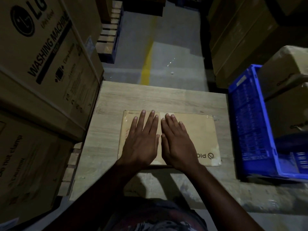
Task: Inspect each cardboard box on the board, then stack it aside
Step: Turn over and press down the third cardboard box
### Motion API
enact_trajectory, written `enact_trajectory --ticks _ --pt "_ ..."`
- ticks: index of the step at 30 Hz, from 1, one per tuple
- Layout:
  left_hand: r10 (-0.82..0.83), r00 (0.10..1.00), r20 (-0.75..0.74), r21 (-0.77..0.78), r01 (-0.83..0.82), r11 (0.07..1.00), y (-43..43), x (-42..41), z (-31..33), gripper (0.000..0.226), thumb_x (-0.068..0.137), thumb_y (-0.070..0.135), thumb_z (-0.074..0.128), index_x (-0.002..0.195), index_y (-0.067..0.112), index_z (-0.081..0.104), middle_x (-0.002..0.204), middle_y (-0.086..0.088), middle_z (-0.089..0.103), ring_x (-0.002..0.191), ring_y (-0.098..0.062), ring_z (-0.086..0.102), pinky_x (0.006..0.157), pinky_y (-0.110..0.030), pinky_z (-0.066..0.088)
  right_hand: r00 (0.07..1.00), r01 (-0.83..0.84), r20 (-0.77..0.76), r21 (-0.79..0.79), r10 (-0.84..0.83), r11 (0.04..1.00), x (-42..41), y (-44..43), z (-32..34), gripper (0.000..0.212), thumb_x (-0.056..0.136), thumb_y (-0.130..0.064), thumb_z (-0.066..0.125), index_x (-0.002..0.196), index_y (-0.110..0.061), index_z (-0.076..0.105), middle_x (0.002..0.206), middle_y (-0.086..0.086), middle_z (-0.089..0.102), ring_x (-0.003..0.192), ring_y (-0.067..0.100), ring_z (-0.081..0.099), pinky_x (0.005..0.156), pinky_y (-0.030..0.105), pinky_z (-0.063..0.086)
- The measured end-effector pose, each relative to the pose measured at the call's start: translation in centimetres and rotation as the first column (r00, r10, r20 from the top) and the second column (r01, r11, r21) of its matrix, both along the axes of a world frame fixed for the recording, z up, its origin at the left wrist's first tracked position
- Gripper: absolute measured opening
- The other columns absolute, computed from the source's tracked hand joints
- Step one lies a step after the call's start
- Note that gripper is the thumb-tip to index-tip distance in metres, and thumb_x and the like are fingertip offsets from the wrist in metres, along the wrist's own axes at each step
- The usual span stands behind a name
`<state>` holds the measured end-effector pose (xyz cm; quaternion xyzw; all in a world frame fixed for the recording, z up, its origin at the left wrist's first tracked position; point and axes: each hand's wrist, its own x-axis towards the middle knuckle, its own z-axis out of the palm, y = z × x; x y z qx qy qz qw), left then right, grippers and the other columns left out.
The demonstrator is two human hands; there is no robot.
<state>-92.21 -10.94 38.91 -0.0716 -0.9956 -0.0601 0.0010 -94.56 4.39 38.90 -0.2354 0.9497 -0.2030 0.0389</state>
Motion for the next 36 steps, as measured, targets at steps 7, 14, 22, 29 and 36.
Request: enact_trajectory --ticks 7,14,22,29,36 --pt "-0.036 0.999 -0.005 0.074 0.036 0.997 3.3 -0.6 0.6 0.064 0.103 0.043 0.015 0.157 0.01 0.022 0.166 -0.007 0.017 0.154 -0.026 0.007 0.122 -0.047 0.011 0.994 0.103 -0.02 -0.018 -0.104 0.994 -0.6 4.1 0.6 0.056 0.102 -0.029 0.028 0.152 -0.006 0.04 0.164 0.011 0.027 0.154 0.022 0.016 0.125 0.042 0.017" --pt "-0.083 0.996 -0.03 0.031 0.084 0.996 3.6 -0.4 -0.5 0.062 0.104 0.04 0.029 0.156 0.008 0.025 0.165 -0.009 0.017 0.154 -0.028 0.01 0.12 -0.053 0.02 0.993 0.115 -0.042 0.024 -0.114 0.993 -1.0 5.7 -0.5 0.053 0.105 -0.026 0.032 0.157 -0.016 0.032 0.166 0.0 0.02 0.155 0.013 0.009 0.126 0.035 0.009" --pt "-0.031 0.999 -0.03 0.139 0.035 0.99 4.1 -1.9 0.6 0.053 0.101 0.031 0.029 0.151 0.015 0.041 0.16 -0.002 0.033 0.149 -0.023 0.024 0.122 -0.044 0.02 0.989 0.146 0.015 0.013 -0.146 0.989 -1.6 6.2 0.2 0.056 0.106 -0.032 0.034 0.159 -0.018 0.024 0.166 -0.003 0.007 0.154 0.01 -0.002 0.125 0.031 0.003" --pt "-0.049 0.998 -0.037 0.145 0.054 0.988 3.8 -3.9 0.5 0.056 0.102 0.036 0.028 0.154 0.017 0.034 0.162 -0.001 0.031 0.152 -0.021 0.019 0.124 -0.046 0.013 0.963 0.266 0.023 0.106 -0.27 0.958 -3.5 8.1 0.7 0.061 0.106 -0.041 0.024 0.16 -0.015 0.016 0.168 0.003 0.006 0.154 0.013 -0.003 0.124 0.032 -0.001" --pt "-0.058 0.997 -0.041 0.179 0.065 0.982 4.1 -3.9 0.2 0.056 0.101 0.038 0.029 0.153 0.017 0.036 0.16 0.0 0.034 0.151 -0.02 0.021 0.123 -0.046 0.013 0.958 0.287 -0.009 0.112 -0.287 0.951 -3.5 8.6 0.0 0.062 0.104 -0.045 0.022 0.159 -0.017 0.019 0.168 0.002 0.011 0.155 0.015 0.002 0.124 0.037 0.007"
